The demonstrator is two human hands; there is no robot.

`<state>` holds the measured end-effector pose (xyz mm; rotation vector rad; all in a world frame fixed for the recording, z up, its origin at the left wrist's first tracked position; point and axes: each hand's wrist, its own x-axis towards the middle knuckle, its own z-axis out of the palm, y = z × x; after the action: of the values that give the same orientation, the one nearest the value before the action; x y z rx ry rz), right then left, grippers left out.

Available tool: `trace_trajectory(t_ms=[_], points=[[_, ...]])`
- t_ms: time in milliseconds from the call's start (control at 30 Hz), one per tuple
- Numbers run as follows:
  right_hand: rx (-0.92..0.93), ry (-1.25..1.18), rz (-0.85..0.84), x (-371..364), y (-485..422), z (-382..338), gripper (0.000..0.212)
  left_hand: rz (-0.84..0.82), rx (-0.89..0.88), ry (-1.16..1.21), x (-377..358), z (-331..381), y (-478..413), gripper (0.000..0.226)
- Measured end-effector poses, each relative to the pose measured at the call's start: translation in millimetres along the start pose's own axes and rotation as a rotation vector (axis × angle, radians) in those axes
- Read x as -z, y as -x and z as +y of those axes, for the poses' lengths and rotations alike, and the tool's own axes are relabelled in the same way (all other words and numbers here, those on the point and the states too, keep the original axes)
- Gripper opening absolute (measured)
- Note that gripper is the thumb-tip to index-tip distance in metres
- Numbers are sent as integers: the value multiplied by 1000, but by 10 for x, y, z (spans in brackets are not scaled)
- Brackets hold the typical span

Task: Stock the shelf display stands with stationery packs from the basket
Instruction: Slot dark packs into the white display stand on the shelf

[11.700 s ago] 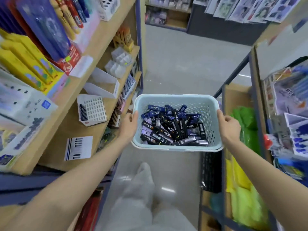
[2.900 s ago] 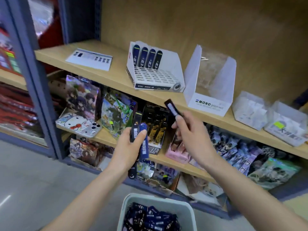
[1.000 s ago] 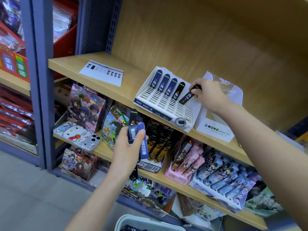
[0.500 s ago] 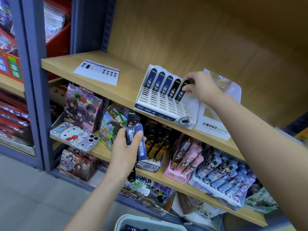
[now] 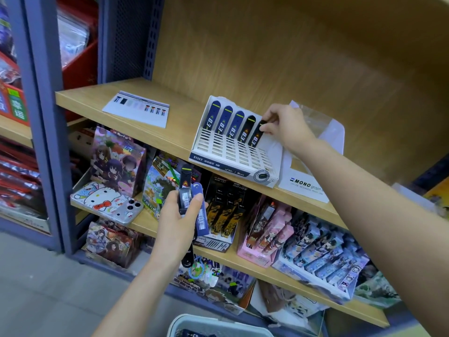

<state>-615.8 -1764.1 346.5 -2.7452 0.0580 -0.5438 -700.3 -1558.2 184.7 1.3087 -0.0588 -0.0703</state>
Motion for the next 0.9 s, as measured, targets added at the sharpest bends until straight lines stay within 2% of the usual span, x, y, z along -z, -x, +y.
trace_trajectory(t_ms=[167,267,333,400,467,533,667,800,900], points=[[7,75,60,-71,51,29,11,6,-4,31,-1,20,1,4],[60,144,202,-162,223,-55,28,12,14,48,10,29,10,6],[111,22,312,-219,478,-220,27,23,42,63,22,37,16,9],[167,-140,324,-297,795,-369,18,33,78,94,42,40,14,12],[164,-226,207,-406,1122,-482,9,34,104,110,54,39,18,15],[82,-252,11,-560,1382,-558,7,34,105,112,51,33,34,14],[-189,-476,-300,-829,1592,-606,30,-9,89,64,31,34,93,12],[-272,-665,-323,-873,1595,-615,18,-46,94,9,47,21,138,13],[-318,-764,-285,-841,1599,-591,6,-79,102,29,58,20,152,24]])
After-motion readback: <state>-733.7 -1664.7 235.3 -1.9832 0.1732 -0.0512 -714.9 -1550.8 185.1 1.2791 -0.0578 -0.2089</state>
